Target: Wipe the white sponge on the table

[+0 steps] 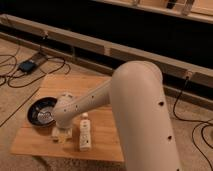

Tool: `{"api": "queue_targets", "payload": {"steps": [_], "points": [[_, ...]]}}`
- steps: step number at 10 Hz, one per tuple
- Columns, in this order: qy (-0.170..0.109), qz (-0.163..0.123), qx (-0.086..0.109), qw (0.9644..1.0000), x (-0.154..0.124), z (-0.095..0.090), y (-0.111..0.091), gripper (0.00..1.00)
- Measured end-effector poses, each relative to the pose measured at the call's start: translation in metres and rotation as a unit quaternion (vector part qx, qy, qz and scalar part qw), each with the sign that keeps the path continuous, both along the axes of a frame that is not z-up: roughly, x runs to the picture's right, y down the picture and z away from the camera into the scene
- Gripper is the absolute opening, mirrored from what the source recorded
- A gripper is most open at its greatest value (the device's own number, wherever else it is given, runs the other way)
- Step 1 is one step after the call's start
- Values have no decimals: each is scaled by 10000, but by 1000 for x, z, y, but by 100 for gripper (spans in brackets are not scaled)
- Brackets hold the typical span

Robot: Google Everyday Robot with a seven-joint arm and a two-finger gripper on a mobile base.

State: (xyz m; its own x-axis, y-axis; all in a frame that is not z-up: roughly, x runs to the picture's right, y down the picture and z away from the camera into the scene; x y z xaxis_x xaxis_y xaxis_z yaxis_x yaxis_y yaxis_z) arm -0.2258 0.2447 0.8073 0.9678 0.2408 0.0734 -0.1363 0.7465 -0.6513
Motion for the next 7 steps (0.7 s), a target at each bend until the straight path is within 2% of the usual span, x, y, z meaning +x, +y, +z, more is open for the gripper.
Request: {"api": "queue_targets", "payload": {"steps": [3,4,7], "points": [[44,-7,-13,10000,2,2,3,79],[60,-9,-19,10000,2,2,4,73],[74,33,-10,10000,1,1,2,43]]}}
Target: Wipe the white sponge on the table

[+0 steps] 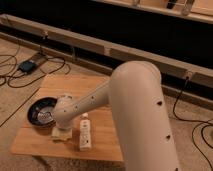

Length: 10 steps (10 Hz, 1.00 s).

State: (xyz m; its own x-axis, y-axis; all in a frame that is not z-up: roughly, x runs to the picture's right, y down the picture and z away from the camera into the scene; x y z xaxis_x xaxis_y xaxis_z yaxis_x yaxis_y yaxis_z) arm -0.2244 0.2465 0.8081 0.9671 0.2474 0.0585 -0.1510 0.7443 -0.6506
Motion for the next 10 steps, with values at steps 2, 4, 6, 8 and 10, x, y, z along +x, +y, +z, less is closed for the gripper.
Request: {"api": "queue_targets", "payload": {"steps": [2,4,6,8,10], "points": [[-10,58,18,10000,-1,-2,-3,25],[-16,139,33,9999,0,-5,-7,5],[26,129,57,9999,3,-8,-10,0],[143,-115,130,9997,9,-9,-10,0],[223,-470,244,9983,7,-12,-9,0]]}}
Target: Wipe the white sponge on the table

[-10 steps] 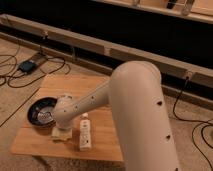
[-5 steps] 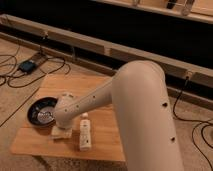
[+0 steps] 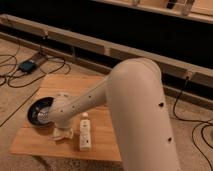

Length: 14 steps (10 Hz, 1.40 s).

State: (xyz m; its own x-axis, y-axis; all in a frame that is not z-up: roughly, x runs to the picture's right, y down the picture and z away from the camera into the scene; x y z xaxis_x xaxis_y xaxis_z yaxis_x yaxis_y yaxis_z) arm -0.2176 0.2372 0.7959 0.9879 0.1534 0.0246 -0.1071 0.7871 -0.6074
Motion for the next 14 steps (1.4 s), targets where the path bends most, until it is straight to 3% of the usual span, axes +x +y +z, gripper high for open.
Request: {"api": "queue_targets", "payload": {"steps": [3,6,9,14], "points": [[121,-417,130,9990,-8,-5,2,0],[386,-628,152,9972,-6,-4,4,0],[689,-648,105,9955,4,8,1,0],[1125,-441,109,9926,30,29,-19,0]]}}
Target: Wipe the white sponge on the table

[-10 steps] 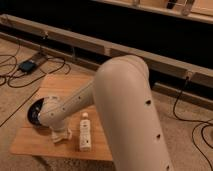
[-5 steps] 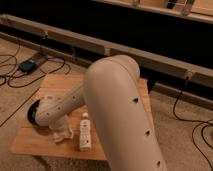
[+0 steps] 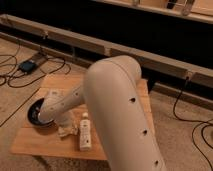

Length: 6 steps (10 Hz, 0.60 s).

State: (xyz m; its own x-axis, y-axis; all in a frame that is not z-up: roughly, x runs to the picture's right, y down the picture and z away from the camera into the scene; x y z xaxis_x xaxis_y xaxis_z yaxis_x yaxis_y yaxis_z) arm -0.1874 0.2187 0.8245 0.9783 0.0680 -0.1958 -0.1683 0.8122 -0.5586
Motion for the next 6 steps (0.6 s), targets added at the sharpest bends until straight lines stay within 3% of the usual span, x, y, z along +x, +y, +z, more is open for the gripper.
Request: {"api": "queue_targets", "payload": {"steps": [3,6], "points": [[226,90,-29,9997,23,6,-4,0],[280,25,-118,9995,36,4,2,0]]}}
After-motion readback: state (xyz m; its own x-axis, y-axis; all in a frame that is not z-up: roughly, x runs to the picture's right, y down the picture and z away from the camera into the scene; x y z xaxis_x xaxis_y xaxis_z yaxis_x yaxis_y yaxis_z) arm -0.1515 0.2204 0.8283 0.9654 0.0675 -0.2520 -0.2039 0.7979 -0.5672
